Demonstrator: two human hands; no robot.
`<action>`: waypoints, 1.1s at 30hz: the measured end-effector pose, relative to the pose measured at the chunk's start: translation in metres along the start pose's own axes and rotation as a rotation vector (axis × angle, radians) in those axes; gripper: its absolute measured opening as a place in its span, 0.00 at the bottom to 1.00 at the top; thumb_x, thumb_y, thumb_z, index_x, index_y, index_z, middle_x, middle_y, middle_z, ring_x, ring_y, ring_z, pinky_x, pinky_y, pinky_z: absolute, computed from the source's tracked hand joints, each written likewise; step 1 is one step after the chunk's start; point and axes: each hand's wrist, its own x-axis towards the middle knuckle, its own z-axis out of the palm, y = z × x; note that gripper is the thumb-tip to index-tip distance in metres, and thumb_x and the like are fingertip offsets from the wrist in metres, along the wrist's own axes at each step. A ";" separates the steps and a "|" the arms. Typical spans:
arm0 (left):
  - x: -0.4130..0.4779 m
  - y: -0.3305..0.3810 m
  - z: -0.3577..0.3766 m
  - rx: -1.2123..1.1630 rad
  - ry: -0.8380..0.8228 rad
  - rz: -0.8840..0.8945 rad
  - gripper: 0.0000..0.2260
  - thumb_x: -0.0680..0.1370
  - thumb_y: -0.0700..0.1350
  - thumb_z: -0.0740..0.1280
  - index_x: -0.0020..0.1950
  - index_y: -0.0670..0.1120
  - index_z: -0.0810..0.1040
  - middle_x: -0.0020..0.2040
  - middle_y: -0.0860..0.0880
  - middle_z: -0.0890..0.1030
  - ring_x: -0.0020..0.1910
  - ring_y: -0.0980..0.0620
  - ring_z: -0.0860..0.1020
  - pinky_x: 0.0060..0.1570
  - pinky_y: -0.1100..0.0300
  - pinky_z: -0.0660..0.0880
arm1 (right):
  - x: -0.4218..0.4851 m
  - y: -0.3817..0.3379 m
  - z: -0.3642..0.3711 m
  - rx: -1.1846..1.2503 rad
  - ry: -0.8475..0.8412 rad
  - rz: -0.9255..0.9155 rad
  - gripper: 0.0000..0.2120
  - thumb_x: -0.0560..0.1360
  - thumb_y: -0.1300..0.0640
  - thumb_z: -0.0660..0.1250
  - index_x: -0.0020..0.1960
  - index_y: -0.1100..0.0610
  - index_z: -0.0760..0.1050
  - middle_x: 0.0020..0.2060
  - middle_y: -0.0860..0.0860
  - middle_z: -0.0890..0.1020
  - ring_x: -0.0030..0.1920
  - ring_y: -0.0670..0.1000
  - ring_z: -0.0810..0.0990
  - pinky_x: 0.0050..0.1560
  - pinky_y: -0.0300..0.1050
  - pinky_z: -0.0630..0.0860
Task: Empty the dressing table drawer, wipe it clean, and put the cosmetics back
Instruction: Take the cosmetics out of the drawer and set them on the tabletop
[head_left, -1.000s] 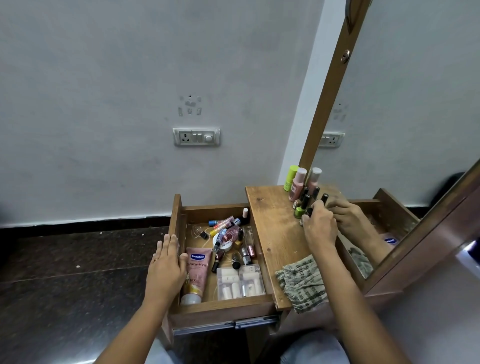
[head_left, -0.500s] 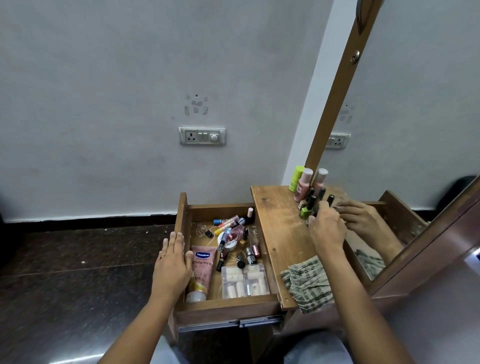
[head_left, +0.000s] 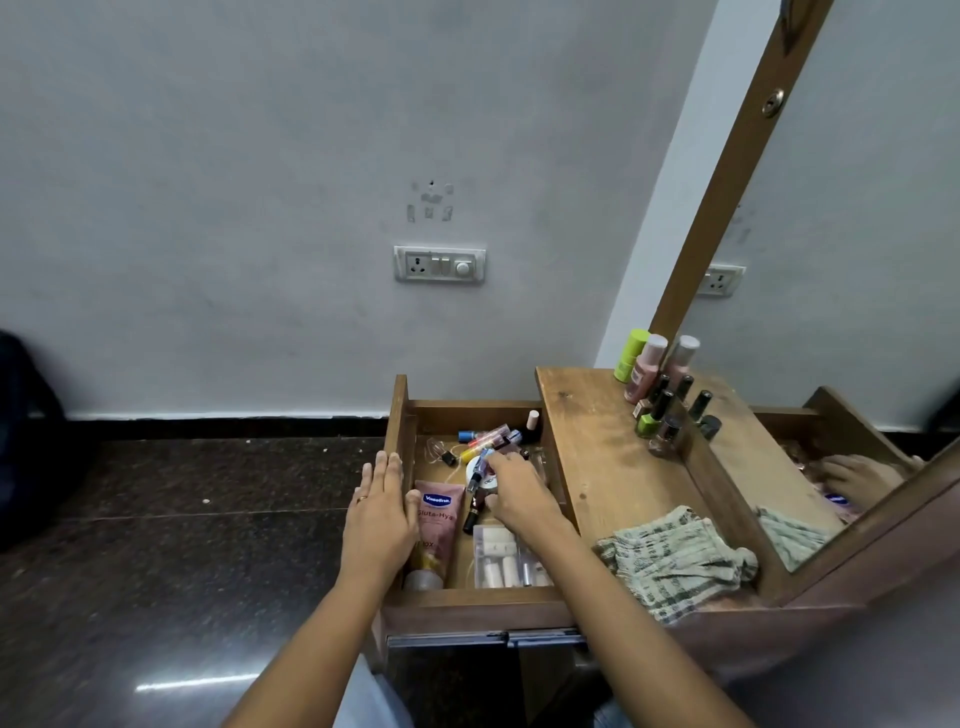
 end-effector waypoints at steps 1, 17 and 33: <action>0.000 0.000 0.000 -0.005 -0.001 0.001 0.25 0.83 0.52 0.54 0.79 0.46 0.55 0.79 0.48 0.53 0.78 0.48 0.49 0.75 0.51 0.53 | 0.005 0.002 0.007 -0.017 -0.002 0.014 0.21 0.75 0.66 0.64 0.67 0.55 0.69 0.62 0.56 0.72 0.61 0.56 0.72 0.59 0.48 0.74; 0.002 -0.001 0.003 -0.002 -0.009 -0.004 0.26 0.83 0.54 0.53 0.79 0.48 0.53 0.79 0.50 0.51 0.78 0.50 0.48 0.74 0.53 0.53 | 0.053 0.009 0.024 -0.429 0.041 -0.037 0.19 0.77 0.69 0.61 0.68 0.62 0.67 0.63 0.61 0.73 0.61 0.58 0.76 0.55 0.51 0.77; 0.002 -0.001 0.004 0.002 -0.003 -0.015 0.26 0.83 0.54 0.53 0.79 0.48 0.53 0.79 0.50 0.52 0.78 0.50 0.49 0.74 0.53 0.54 | 0.101 0.031 -0.083 -0.102 0.030 -0.112 0.10 0.70 0.60 0.71 0.49 0.57 0.73 0.46 0.53 0.81 0.47 0.54 0.80 0.44 0.47 0.76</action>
